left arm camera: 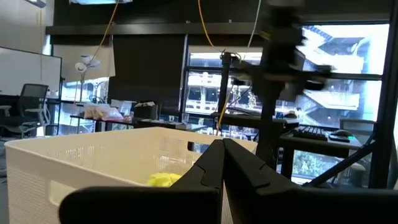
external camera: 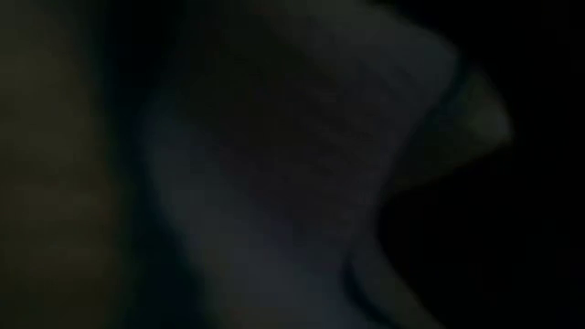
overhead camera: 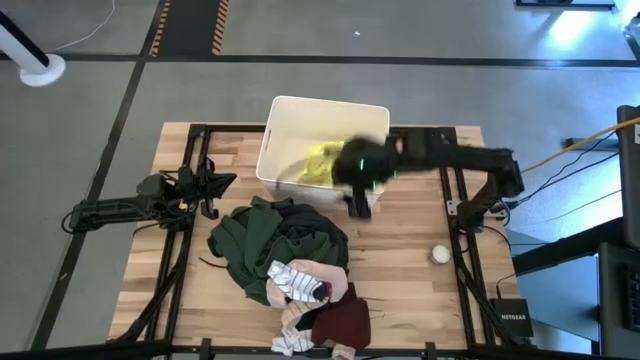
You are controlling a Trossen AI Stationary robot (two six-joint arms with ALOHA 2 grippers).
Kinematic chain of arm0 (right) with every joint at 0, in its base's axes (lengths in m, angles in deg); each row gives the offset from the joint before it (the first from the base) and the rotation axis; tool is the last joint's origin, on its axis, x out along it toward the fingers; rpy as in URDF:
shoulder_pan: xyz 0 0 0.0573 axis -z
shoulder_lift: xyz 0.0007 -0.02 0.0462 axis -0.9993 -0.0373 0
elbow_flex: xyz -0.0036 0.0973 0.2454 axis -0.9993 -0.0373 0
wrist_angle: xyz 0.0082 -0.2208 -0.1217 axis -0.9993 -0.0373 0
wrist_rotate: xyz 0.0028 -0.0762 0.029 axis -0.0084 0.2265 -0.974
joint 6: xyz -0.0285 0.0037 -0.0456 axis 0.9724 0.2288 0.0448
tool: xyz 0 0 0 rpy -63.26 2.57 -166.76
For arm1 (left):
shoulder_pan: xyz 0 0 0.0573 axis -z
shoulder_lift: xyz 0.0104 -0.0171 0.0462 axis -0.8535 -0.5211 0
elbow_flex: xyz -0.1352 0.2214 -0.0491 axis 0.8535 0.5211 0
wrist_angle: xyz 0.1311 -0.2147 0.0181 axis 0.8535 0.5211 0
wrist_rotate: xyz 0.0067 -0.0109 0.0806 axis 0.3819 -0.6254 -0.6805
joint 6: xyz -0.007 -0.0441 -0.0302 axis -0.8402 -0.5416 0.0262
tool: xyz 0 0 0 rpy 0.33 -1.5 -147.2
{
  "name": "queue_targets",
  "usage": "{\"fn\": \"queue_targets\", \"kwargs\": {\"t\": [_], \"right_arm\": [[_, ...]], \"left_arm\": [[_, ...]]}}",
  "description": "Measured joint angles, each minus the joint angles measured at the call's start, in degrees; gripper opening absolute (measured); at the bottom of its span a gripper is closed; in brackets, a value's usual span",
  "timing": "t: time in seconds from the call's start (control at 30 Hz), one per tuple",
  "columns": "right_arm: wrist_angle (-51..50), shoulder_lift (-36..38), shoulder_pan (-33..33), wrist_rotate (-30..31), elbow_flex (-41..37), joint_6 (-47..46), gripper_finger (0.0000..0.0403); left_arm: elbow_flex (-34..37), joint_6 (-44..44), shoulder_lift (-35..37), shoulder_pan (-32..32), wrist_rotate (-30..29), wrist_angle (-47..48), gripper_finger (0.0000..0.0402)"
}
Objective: Sort clothes
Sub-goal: Put the dark red underwear into the white bin
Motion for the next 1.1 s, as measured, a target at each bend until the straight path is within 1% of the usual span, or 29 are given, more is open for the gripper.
{"fn": "queue_targets", "kwargs": {"t": [0.13,0.23,0.37,0.43,0.53,0.63,0.73,0.8,0.9,1.0,1.1], "right_arm": [[0.67,-0.02,-9.59,0.65,-5.74,-7.18,0.0198],[1.05,-0.02,-16.11,2.89,-9.76,-13.68,0.0198],[1.19,-0.02,-23.39,7.64,-15.33,-21.82,0.0198],[1.97,-0.02,-26.70,8.69,-18.71,-25.59,0.0198],[7.86,-0.02,-31.37,9.45,-24.23,-29.59,0.0198],[18.35,-0.02,-35.18,9.77,-29.53,-31.52,0.0198],[29.66,-0.02,-38.02,12.86,-34.34,-31.97,0.0198],[36.20,-0.02,-39.22,16.27,-37.15,-31.97,0.0198],[41.65,-0.02,-39.79,21.59,-40.34,-32.42,0.0198],[47.08,-1.01,-39.16,22.29,-42.41,-32.68,0.0198],[52.19,-4.06,-38.46,20.39,-42.67,-32.49,0.0198]], "left_arm": [[0.00,0.20,0.01,-0.02,0.00,-0.04,0.0000],[0.00,0.22,0.00,-0.02,-0.01,-0.86,0.0000],[0.00,-0.68,0.02,-0.01,0.00,-0.64,0.0000],[0.00,-1.34,0.01,0.01,0.00,-0.19,0.0000],[0.00,-4.57,0.02,0.02,0.00,1.33,0.0000],[0.00,-8.03,0.02,0.02,0.01,3.49,0.0000],[0.00,-10.01,0.00,0.02,0.00,5.89,0.0000],[0.00,-10.35,0.00,0.02,0.01,6.21,0.0000],[0.00,-11.16,0.02,0.04,0.01,6.15,0.0000],[0.00,-11.94,0.02,0.04,0.02,6.90,0.0000],[0.00,-12.59,0.00,0.04,0.47,7.71,0.0000]]}}
